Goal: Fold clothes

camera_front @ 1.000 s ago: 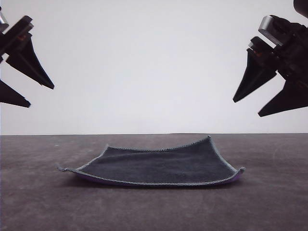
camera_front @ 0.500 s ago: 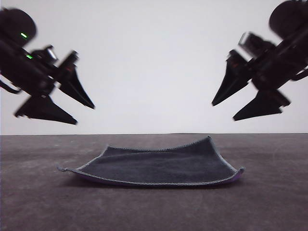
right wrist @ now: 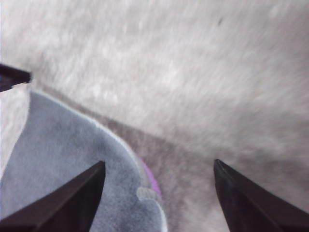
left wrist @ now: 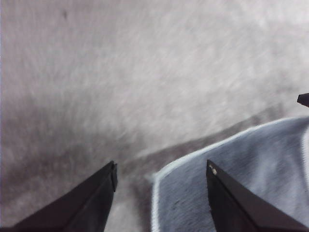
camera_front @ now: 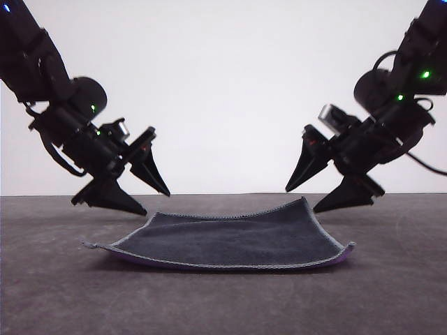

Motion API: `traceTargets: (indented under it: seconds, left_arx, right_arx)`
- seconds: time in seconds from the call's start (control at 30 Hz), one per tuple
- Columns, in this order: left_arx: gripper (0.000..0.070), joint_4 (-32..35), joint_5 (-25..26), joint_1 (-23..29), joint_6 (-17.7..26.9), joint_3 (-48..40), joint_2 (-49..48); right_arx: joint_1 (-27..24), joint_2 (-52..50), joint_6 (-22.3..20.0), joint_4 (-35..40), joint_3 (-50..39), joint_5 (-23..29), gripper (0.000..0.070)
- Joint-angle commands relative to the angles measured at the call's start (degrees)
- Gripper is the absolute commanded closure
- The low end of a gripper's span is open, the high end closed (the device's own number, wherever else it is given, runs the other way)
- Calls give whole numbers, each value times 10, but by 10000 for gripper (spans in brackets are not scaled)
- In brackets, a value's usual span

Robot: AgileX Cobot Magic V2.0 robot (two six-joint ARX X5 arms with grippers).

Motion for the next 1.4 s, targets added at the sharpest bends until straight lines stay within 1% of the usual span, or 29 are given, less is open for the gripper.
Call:
traceTargets:
  seconds: [0.0,0.3,0.4,0.53,0.63,0.67,0.7,0.73,0.8,0.83,0.87,0.9,0.93,1.1,1.23,1.37]
  left_arx:
    - [350,1,4,-5,5,14,18]
    - [350,-8,-2,-27,17,14,24]
    - [350,-10,-2,-31,19,14,24]
    - [350,-11,-2,-32,19,14,24]
    - [351,-11,-2,-32,19,14,24]
    - [352,-11,-2,-32,19,14,24]
    - [367,-11,-2,-32,19,14,24]
    - [397,-11,-2,-32,19,14,24]
    - [548,-11,-2,-32,21,14,24]
    - [619,-11,-2,-32,22,14,24]
    - [655,-11,-2,-32,24,14,24]
    - [676,-11,-2,-32,25,14,24]
    - [681,-11,-2,-32,26,14,24]
    - [690,-13,-1,-32,41,14,24]
    - [690,-20,21,-26,53,14,21]
    - [690,-41,70,-17,82,14,7]
  right_arx:
    - [8,16,8,3,13,-5,249]
    - [37,20,2,7,13,6,249]
    - [40,20,-3,2,13,28,258]
    - [38,20,-5,0,13,34,311]
    - [38,20,-8,0,13,40,319]
    - [38,20,-8,0,13,41,351]
    - [38,20,-9,0,13,42,400]
    - [38,20,-12,0,13,43,462]
    - [38,20,-13,1,13,42,592]
    - [38,20,-13,1,13,42,640]
    - [38,20,-13,1,13,42,668]
    - [38,20,-14,1,13,42,686]
    - [38,20,-15,0,13,42,695]
    - [36,20,-26,1,13,36,695]
    - [25,20,-27,0,13,-20,696]
    - [9,16,-31,-10,13,-91,695]
